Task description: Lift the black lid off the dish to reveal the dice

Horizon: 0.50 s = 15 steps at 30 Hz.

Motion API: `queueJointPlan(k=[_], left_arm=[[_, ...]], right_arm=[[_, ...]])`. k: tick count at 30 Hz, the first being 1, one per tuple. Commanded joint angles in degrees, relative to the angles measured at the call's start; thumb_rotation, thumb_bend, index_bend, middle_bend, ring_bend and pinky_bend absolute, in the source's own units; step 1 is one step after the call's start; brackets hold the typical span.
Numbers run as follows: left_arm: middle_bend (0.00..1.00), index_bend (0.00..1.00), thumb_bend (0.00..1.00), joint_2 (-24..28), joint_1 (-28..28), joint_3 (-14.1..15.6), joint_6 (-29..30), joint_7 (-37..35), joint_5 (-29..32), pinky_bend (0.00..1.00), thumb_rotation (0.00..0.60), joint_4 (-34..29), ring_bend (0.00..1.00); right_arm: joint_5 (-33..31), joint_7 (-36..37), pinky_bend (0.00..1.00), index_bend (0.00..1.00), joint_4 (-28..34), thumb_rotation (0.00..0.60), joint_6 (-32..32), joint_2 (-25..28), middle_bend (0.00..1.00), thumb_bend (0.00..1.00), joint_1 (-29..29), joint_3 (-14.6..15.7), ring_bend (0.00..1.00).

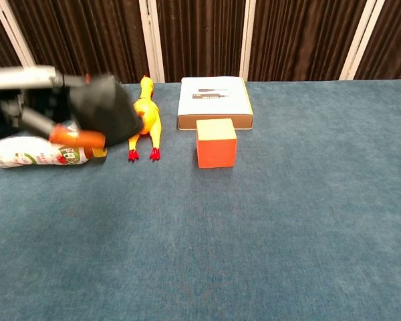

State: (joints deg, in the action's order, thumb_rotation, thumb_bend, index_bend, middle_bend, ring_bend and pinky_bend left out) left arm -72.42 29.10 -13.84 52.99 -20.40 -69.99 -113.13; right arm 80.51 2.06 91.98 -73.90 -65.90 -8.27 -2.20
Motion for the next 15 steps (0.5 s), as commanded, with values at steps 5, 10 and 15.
queueJointPlan(k=[5,10,15], left_arm=[[0.45,0.27,0.6,1.6,-1.2,4.7,2.1,1.4,-5.7,0.0,0.6,0.1,0.0],[0.44,0.26,0.6,-7.8,0.8,11.0,-4.7,9.9,0.6,0.0,0.6,10.1,0.0],[0.44,0.26,0.6,-8.4,0.6,3.1,0.9,4.9,2.1,0.0,0.6,6.6,0.0]], right_arm=[[0.4,1.3,0.0,0.06,0.0,0.6,-0.7,0.5,0.03,0.19,0.3,-0.1,0.07],[0.8,1.4,0.0,0.06,0.3,0.6,-0.9,0.6,0.03,0.19,0.3,0.0,0.07],[0.3,1.3,0.0,0.06,-0.1,0.6,-0.5,0.5,0.03,0.19,0.3,-0.1,0.07]])
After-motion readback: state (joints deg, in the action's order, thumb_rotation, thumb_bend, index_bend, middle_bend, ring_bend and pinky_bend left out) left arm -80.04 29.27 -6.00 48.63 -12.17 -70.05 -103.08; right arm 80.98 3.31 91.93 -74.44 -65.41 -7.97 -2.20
